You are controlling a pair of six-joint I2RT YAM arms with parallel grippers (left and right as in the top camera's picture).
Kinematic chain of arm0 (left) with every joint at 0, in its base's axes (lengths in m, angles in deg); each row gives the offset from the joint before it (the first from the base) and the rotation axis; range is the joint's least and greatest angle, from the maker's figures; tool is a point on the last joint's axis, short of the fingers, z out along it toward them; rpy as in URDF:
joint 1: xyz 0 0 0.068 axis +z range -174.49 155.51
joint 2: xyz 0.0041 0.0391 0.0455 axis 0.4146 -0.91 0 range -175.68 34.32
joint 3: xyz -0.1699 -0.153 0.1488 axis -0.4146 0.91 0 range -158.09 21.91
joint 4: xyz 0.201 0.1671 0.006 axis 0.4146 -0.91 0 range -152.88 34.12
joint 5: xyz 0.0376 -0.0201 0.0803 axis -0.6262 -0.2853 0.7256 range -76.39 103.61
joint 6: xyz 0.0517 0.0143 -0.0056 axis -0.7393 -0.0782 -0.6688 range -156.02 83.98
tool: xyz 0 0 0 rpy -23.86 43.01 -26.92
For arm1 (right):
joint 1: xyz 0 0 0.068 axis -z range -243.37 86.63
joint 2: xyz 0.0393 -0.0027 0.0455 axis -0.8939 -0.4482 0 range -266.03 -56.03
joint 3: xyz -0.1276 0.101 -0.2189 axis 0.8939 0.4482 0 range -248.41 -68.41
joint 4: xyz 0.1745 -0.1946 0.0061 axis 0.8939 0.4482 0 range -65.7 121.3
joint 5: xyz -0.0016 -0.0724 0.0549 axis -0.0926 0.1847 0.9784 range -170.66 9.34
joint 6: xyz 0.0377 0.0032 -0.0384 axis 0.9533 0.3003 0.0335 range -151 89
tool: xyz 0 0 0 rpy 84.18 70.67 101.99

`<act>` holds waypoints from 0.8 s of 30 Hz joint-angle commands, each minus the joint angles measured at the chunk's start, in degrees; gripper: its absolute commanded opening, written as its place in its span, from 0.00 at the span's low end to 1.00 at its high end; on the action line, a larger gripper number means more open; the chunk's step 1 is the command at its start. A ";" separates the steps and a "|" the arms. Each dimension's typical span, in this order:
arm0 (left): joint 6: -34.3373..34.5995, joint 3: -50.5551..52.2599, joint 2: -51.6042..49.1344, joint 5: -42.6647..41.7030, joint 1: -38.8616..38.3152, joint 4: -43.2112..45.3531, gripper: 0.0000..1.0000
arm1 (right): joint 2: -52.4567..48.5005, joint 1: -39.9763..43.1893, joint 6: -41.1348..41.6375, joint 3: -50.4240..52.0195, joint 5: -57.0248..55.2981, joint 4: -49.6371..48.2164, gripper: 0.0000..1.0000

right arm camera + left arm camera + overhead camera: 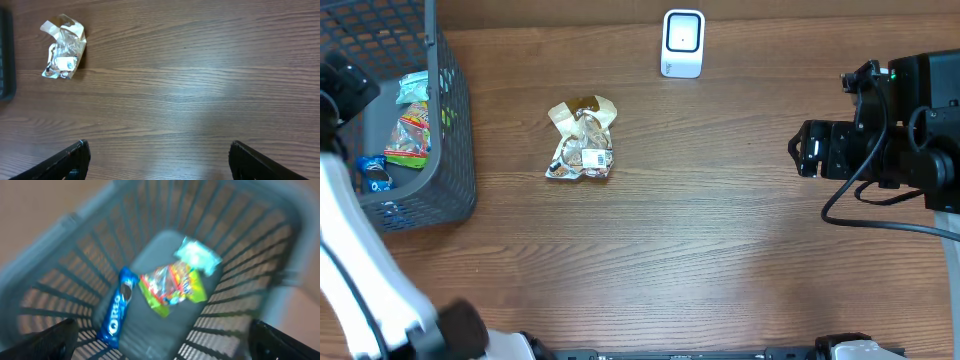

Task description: Scan the item barcode

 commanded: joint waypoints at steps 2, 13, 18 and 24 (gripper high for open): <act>2.05 0.42 -5.77 -3.15 0.81 1.49 1.00 | -0.15 0.37 0.02 0.15 0.37 0.48 0.89; -1.57 0.42 -21.88 -10.56 0.48 6.56 1.00 | -0.13 0.37 0.04 0.15 0.92 0.87 0.89; -3.91 0.42 -26.58 -11.02 0.39 6.27 1.00 | -0.13 0.37 0.04 0.15 0.94 0.94 0.89; -6.91 0.44 -30.36 -10.86 0.42 5.99 0.99 | -0.13 0.37 0.04 0.15 0.92 0.90 0.89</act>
